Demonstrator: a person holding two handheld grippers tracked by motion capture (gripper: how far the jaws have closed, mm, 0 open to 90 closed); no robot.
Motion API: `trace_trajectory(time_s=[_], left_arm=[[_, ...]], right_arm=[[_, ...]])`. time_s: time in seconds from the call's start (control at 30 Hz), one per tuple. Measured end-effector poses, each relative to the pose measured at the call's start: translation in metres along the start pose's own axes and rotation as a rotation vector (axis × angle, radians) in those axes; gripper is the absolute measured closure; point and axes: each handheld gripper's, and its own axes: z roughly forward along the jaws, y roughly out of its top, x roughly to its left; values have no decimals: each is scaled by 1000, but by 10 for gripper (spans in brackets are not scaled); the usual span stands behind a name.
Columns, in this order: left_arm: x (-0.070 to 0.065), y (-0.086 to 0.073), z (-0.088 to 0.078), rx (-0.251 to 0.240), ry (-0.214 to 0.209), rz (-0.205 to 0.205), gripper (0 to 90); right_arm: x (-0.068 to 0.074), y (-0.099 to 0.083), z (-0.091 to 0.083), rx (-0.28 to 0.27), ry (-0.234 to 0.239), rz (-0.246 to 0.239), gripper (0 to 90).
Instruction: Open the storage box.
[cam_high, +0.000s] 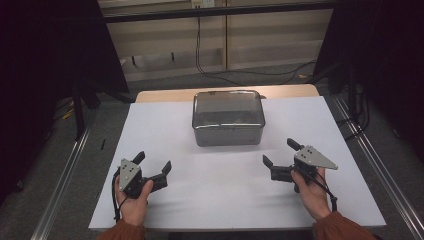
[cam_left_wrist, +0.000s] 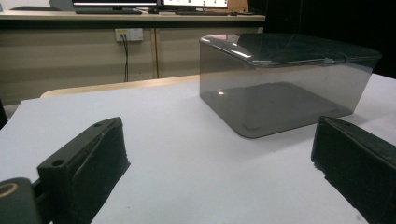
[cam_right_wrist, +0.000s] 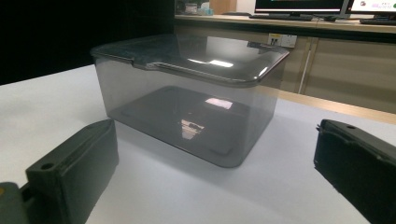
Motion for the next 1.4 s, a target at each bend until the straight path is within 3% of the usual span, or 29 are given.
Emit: trace_trajectory(time_s=[0.3, 0.53, 0.67, 0.9, 1.3, 1.4], left_arm=[[1, 0, 1, 9, 9, 2, 32], [1, -1, -1, 3, 13, -4, 32], [2, -1, 0, 8, 7, -3, 32], [2, -1, 0, 5, 9, -6, 32], [2, -1, -1, 7, 5, -7, 32], [2, 0, -1, 3, 1, 0, 32]], right_arm=[[5, 7, 16, 10, 1, -26, 0], [14, 11, 31, 13, 19, -52, 0], [17, 18, 42, -11, 34, -65, 0], [23, 20, 48, -9, 54, -81, 0], [36, 34, 55, -47, 97, -171, 5], [42, 39, 60, -48, 108, -215, 12]])
